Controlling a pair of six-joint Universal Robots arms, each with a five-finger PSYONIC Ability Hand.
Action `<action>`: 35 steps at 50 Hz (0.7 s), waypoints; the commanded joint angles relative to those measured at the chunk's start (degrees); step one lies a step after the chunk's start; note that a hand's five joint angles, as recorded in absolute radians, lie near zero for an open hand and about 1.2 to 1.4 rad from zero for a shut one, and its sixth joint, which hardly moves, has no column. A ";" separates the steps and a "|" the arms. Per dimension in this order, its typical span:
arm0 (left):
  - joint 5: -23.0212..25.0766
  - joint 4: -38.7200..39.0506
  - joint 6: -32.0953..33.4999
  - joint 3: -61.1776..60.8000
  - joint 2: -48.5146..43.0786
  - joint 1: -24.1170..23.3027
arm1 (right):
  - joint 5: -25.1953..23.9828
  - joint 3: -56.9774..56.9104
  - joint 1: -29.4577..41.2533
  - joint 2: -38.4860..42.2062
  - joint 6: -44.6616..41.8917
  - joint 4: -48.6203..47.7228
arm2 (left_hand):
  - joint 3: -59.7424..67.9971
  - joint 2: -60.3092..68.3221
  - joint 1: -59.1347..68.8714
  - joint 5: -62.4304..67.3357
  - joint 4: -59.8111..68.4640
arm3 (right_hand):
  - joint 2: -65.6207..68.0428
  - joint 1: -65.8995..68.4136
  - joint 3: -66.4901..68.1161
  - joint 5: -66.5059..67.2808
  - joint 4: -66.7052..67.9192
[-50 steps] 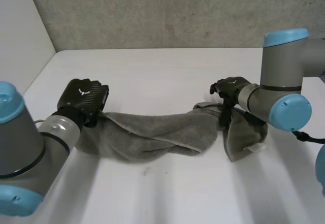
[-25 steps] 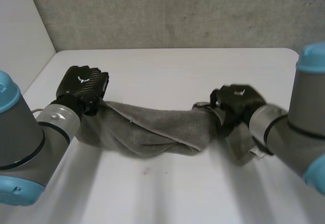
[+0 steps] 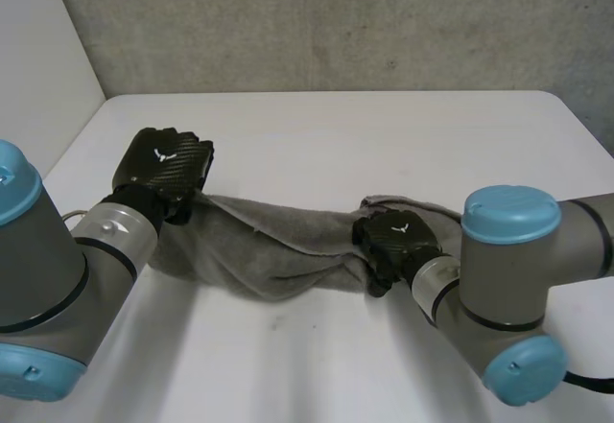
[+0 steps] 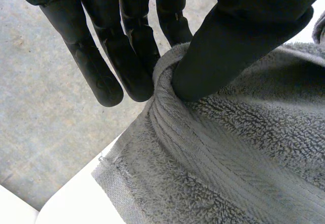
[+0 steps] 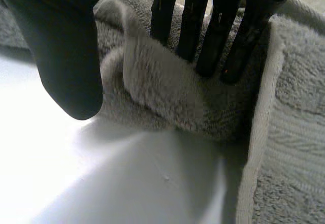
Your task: Fold the towel.
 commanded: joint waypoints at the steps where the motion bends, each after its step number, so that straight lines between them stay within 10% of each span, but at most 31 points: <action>1: -0.03 -0.01 0.00 -0.01 0.02 0.01 | 1.76 -1.97 0.10 2.47 -0.03 -2.60 | 10.35 10.26 13.41 11.37 10.25 | 26.83 30.92 27.04 27.10 27.04; 4: -0.03 -0.01 0.00 -0.01 0.02 0.01 | 2.90 -1.79 -0.16 1.77 0.06 -5.41 | 10.35 10.26 13.41 11.37 10.25 | 48.71 52.80 48.92 48.98 48.92; 14: -0.21 -0.01 0.00 -0.09 0.02 0.19 | 2.29 -0.38 -0.86 -10.10 -0.73 -2.62 | 10.35 10.26 13.41 11.37 10.25 | 48.76 52.85 48.97 49.03 48.97; 35: 0.50 -0.27 0.62 -3.08 -0.42 0.71 | -11.60 -8.29 -13.61 -15.99 -18.92 33.95 | 10.35 10.26 13.41 11.37 10.25 | 48.76 52.85 48.97 49.03 48.97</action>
